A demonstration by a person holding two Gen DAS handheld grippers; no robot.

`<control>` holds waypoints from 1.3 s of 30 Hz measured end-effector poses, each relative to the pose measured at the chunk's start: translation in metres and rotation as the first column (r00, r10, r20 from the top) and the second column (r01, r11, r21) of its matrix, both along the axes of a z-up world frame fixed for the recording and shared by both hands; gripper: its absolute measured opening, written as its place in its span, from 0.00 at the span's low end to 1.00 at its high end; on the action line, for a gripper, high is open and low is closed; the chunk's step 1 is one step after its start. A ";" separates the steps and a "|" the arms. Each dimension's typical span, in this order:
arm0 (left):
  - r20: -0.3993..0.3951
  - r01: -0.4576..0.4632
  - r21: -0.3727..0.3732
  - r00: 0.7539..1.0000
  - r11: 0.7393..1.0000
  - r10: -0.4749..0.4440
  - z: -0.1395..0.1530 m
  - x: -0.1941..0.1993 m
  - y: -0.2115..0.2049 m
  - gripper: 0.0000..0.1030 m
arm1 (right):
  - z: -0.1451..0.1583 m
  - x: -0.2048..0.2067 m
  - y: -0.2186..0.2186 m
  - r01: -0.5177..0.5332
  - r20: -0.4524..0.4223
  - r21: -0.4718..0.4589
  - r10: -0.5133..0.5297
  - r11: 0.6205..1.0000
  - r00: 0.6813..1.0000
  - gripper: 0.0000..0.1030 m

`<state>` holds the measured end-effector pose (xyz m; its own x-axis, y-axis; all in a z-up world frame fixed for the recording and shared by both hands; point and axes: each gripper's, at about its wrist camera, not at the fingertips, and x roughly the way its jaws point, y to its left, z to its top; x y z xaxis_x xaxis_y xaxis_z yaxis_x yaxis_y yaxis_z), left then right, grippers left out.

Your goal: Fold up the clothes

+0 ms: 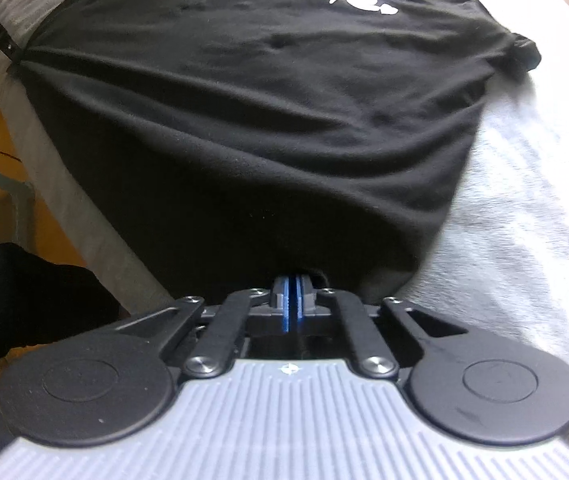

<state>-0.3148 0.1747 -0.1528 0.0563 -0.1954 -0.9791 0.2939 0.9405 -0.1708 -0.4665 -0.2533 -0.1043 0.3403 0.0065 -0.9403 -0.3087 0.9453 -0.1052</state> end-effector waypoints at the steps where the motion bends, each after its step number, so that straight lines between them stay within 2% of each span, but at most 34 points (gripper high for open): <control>1: 0.000 0.001 -0.001 1.000 1.000 -0.001 0.000 0.001 0.001 0.11 | 0.005 -0.003 -0.001 0.005 0.002 -0.001 -0.005 1.000 1.000 0.01; 6: -0.005 0.002 -0.006 1.000 1.000 -0.002 0.000 0.004 0.003 0.11 | 0.021 -0.021 -0.006 -0.006 -0.011 -0.029 0.006 1.000 1.000 0.01; 11: -0.015 0.015 -0.001 1.000 1.000 -0.015 0.003 0.008 0.002 0.11 | 0.022 -0.035 -0.009 -0.037 -0.044 -0.062 0.034 0.997 0.998 0.01; 15: -0.021 0.031 0.002 0.999 1.000 -0.031 0.004 0.011 0.003 0.11 | 0.016 -0.046 -0.007 -0.110 -0.062 -0.111 0.104 0.988 0.993 0.01; 21: -0.021 0.033 0.006 0.999 0.999 -0.033 0.004 0.013 0.002 0.11 | 0.008 -0.053 -0.002 -0.189 -0.085 -0.138 0.178 0.972 0.980 0.00; 25: -0.033 0.040 0.002 0.999 0.999 -0.040 0.000 0.016 -0.001 0.10 | -0.016 -0.056 -0.003 -0.234 -0.157 -0.156 0.210 0.960 0.965 0.01; 27: -0.037 0.045 0.001 0.998 0.999 -0.045 0.000 0.019 -0.001 0.10 | -0.024 -0.060 -0.008 -0.215 -0.201 -0.180 0.178 0.960 0.963 0.01; 29: -0.038 0.046 -0.001 0.998 0.999 -0.046 0.001 0.021 -0.001 0.10 | -0.018 -0.062 -0.017 -0.147 -0.212 -0.162 0.111 0.976 0.971 0.03; 31: -0.035 0.038 -0.005 0.999 0.999 -0.038 0.004 0.021 0.000 0.10 | -0.006 -0.062 -0.029 -0.045 -0.204 -0.094 0.025 0.995 0.979 0.03; 33: -0.026 0.033 -0.008 0.999 0.999 -0.033 0.002 0.019 0.001 0.10 | 0.010 -0.056 -0.046 0.122 -0.193 0.019 -0.116 0.992 0.974 0.03; 34: -0.022 0.031 -0.007 0.999 1.000 -0.031 0.002 0.018 0.001 0.10 | 0.015 -0.053 -0.058 0.218 -0.194 0.086 -0.198 0.972 0.961 0.04; 36: -0.013 0.027 -0.005 1.000 1.000 -0.027 0.001 0.017 0.001 0.10 | 0.020 -0.045 -0.083 0.400 -0.207 0.225 -0.358 0.888 0.911 0.11; 37: -0.010 0.026 -0.003 1.000 1.000 -0.026 0.000 0.016 0.001 0.10 | 0.018 -0.040 -0.096 0.480 -0.227 0.284 -0.428 0.830 0.875 0.21; 39: 0.003 0.026 0.002 1.000 1.000 -0.026 0.003 0.013 -0.003 0.09 | 0.010 -0.034 -0.119 0.613 -0.290 0.401 -0.541 0.680 0.790 0.29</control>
<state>-0.3023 0.1722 -0.1498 0.0540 -0.1945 -0.9794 0.3186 0.9329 -0.1677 -0.5008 -0.3724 -0.0944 0.2914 0.2852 -0.9131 0.3382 0.8622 0.3772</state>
